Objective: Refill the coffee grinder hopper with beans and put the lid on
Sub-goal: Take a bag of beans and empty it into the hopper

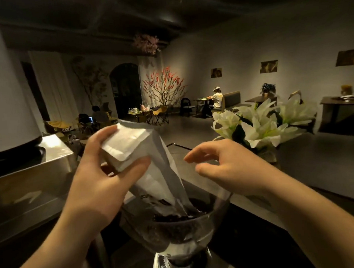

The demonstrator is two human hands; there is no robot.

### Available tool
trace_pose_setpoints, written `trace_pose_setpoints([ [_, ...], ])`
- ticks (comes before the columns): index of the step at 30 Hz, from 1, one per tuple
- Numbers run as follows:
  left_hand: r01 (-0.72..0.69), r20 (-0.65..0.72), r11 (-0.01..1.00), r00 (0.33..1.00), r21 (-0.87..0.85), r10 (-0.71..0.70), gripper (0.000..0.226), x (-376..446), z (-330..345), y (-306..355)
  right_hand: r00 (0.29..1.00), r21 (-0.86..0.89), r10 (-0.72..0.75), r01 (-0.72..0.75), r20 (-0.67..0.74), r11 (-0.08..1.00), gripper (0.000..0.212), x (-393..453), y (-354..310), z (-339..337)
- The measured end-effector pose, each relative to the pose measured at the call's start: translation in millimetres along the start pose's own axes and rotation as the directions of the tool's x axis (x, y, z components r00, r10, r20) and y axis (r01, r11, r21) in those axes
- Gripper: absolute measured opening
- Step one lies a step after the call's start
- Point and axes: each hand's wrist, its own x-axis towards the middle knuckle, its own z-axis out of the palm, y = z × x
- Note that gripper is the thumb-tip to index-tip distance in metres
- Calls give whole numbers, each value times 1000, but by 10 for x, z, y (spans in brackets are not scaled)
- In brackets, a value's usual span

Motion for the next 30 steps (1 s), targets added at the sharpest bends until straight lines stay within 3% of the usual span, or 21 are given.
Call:
trace_pose_setpoints([
  [4,-129,-31,988,991,79,132,80,117,99,89,988,268,57,-17,-143,963,28,-92,52,256],
  [7,-165,80,966,985,199,152,82,202,194,131,965,353,111,-20,-240,936,31,-125,84,344],
  [11,-171,43,968,985,183,166,93,360,209,174,960,367,130,-31,-249,930,31,-133,87,342],
  [15,-131,173,965,981,229,92,96,369,326,149,950,362,125,-13,-286,932,32,-145,61,347],
  [18,-137,87,969,989,208,121,93,379,323,82,950,365,142,-32,-278,930,31,-148,49,341],
  [21,-104,149,970,986,218,72,97,341,330,39,954,351,146,-47,-263,935,32,-152,36,333],
  [28,-148,46,968,989,205,141,82,250,316,-63,957,334,150,-60,-250,941,33,-145,31,332],
  [30,-152,86,965,987,213,137,82,221,330,-35,957,308,135,-52,-256,950,33,-144,32,324],
])
